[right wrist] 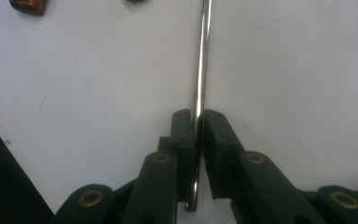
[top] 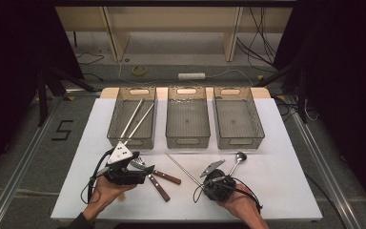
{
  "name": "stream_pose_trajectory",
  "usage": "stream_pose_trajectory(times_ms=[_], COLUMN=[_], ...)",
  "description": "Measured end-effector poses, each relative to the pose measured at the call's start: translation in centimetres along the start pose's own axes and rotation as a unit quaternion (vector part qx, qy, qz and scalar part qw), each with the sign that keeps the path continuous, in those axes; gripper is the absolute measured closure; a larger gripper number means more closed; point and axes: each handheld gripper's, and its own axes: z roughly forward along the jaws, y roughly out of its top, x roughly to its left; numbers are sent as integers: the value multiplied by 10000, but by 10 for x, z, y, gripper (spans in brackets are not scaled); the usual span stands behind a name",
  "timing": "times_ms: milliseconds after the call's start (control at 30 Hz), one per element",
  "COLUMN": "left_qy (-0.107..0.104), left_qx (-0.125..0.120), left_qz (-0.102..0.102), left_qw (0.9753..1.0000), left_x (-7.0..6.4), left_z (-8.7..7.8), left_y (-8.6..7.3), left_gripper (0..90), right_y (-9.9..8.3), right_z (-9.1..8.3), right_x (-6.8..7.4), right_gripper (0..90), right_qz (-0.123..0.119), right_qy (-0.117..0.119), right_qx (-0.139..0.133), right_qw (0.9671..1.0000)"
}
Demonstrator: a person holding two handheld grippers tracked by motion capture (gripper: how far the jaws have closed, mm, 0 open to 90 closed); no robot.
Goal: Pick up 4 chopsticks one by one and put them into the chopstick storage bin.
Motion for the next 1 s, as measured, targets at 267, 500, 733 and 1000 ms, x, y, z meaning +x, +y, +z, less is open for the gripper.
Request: stream_pose_trajectory(times_ms=[267, 500, 733, 1000], left_qy=[-62, -344, -636, -847], left_qx=[92, 250, 558, 960], left_qz=[161, 544, 1155, 1739], left_qw=[9998, 9976, 9897, 9764], left_x=[-4, -19, -36, -46], left_z=[3, 19, 43, 76], left_y=[1, 9, 21, 29], left_gripper=[228, 239, 246, 258], right_y=[1, 8, 10, 13], right_z=[0, -15, -23, -31], right_x=[-1, -7, -10, -12], right_gripper=[847, 849, 849, 849], right_qz=[112, 98, 35, -32], right_qy=[14, 61, 52, 51], right_qx=[9, -112, -115, -120], right_qw=[9999, 9999, 9999, 9999])
